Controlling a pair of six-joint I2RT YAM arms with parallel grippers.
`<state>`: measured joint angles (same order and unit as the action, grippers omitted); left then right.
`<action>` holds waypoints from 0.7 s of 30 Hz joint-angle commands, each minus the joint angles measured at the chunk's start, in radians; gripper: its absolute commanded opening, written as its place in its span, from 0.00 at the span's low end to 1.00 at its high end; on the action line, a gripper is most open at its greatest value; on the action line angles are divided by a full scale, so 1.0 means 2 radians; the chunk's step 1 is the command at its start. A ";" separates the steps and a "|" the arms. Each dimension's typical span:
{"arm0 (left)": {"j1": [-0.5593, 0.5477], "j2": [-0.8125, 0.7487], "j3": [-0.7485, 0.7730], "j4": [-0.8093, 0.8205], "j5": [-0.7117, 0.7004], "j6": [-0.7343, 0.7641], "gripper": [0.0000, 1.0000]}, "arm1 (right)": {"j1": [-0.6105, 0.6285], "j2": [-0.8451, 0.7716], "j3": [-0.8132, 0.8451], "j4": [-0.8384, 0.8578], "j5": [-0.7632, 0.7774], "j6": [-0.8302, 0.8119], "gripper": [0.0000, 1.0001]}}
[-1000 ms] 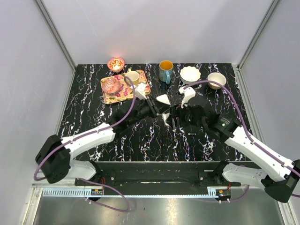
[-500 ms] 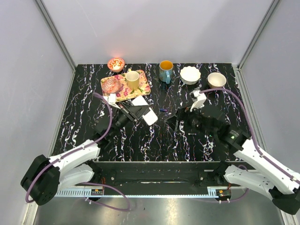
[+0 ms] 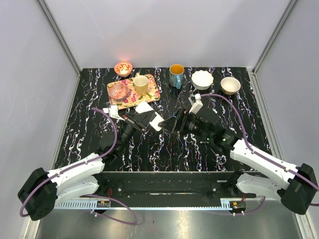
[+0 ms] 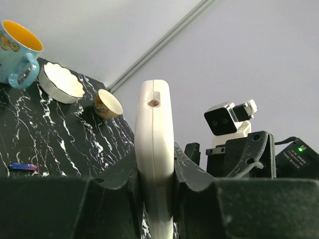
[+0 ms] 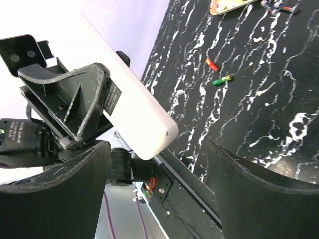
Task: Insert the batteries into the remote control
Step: Remove the battery cover from the remote control.
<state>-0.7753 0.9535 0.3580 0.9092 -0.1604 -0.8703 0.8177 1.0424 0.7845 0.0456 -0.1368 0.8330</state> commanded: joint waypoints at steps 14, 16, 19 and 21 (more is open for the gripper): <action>-0.011 -0.015 0.008 0.011 -0.051 0.021 0.00 | -0.018 0.049 -0.013 0.127 -0.049 0.080 0.61; -0.011 -0.016 0.007 0.011 -0.049 0.020 0.00 | -0.022 0.051 -0.016 0.128 -0.051 0.082 0.56; -0.011 -0.017 0.006 0.011 -0.048 0.016 0.00 | -0.028 0.053 -0.020 0.133 -0.056 0.084 0.53; -0.012 -0.018 0.006 0.011 -0.045 0.015 0.00 | -0.031 0.056 -0.020 0.137 -0.061 0.087 0.53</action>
<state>-0.7933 0.9421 0.3580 0.8711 -0.2398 -0.8421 0.7738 1.1473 0.7464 0.2485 -0.2291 0.9886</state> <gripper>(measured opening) 0.247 0.533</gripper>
